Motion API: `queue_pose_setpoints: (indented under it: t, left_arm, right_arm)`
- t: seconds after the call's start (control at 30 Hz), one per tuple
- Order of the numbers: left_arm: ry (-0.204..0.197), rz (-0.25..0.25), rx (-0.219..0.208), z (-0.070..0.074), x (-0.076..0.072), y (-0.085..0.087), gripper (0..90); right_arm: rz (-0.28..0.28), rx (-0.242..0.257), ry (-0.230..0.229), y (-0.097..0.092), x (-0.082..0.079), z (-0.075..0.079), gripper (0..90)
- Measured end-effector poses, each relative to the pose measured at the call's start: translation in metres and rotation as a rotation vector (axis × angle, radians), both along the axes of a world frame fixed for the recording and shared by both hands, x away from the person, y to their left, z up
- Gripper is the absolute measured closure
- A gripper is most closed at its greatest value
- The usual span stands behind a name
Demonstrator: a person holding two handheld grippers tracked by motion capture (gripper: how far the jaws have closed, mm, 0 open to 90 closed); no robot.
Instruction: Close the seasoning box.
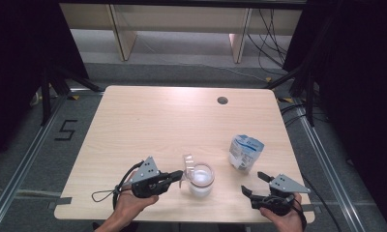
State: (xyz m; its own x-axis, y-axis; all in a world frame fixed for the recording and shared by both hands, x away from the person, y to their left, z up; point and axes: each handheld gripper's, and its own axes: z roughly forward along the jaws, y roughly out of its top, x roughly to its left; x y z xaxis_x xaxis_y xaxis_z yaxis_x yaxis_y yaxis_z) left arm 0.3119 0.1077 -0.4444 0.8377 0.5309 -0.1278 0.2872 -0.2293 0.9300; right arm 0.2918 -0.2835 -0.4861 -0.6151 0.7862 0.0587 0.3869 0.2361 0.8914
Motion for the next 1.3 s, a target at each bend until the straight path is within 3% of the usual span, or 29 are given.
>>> queue_pose_setpoints:
  t: [0.33, 0.37, 0.43, 0.57, 0.63, 0.67, 0.73, 0.77, 0.87, 0.93, 0.97, 1.0, 1.2, 1.23, 1.3]
  left_arm:
    - [0.008, -0.010, -0.007, -0.001, 0.003, -0.001, 88.9]
    - [0.017, -0.010, -0.011, -0.002, 0.003, 0.000, 86.9]
    - [0.029, -0.014, -0.021, -0.002, 0.003, 0.002, 83.8]
    - [0.045, -0.023, -0.037, -0.003, 0.003, 0.007, 72.5]
    - [0.046, -0.027, -0.045, -0.004, 0.003, 0.011, 68.2]
    - [0.050, -0.019, -0.033, -0.004, 0.002, 0.013, 64.0]
    - [0.059, -0.013, -0.038, -0.005, 0.001, 0.016, 55.2]
    - [0.060, -0.010, -0.046, -0.006, 0.001, 0.018, 52.5]
    - [0.072, 0.019, -0.042, -0.008, 0.000, 0.024, 45.9]
    - [0.074, 0.018, -0.041, -0.009, 0.000, 0.027, 44.4]
    - [0.078, 0.015, -0.048, -0.011, -0.001, 0.029, 43.8]
    - [0.078, 0.015, -0.045, -0.012, -0.001, 0.030, 42.9]
    - [0.095, 0.019, -0.029, -0.016, -0.008, 0.038, 39.5]
    - [0.098, 0.013, -0.035, -0.018, -0.009, 0.039, 38.6]
    - [0.092, 0.000, -0.029, -0.019, -0.012, 0.040, 36.8]
  right_arm:
    - [-0.002, -0.004, 0.016, 0.000, -0.001, 0.000, 19.8]
    - [-0.001, -0.008, -0.003, 0.000, 0.000, 0.000, 19.8]
    - [-0.014, 0.013, 0.035, 0.002, -0.002, 0.000, 19.7]
    - [-0.003, 0.007, 0.014, 0.002, -0.001, 0.000, 19.7]
    - [-0.016, 0.024, 0.041, 0.003, -0.003, 0.001, 19.7]
    - [0.003, 0.011, 0.011, 0.001, -0.001, 0.000, 19.6]
    - [-0.008, 0.018, 0.018, 0.003, -0.002, 0.001, 19.5]
    - [0.005, 0.007, -0.004, 0.002, -0.001, 0.001, 19.3]
    - [0.000, 0.021, 0.003, 0.003, -0.003, 0.001, 18.7]
    - [0.007, 0.032, 0.007, 0.003, -0.005, 0.002, 18.5]
    - [0.016, 0.034, -0.020, 0.002, -0.003, 0.001, 18.4]
    - [0.004, 0.035, -0.006, 0.003, -0.005, 0.002, 18.1]
    - [0.023, 0.023, -0.018, 0.004, -0.008, 0.003, 17.3]
    - [0.008, 0.047, 0.013, 0.006, -0.011, 0.004, 17.3]
    - [0.013, 0.043, -0.008, 0.005, -0.011, 0.003, 17.2]
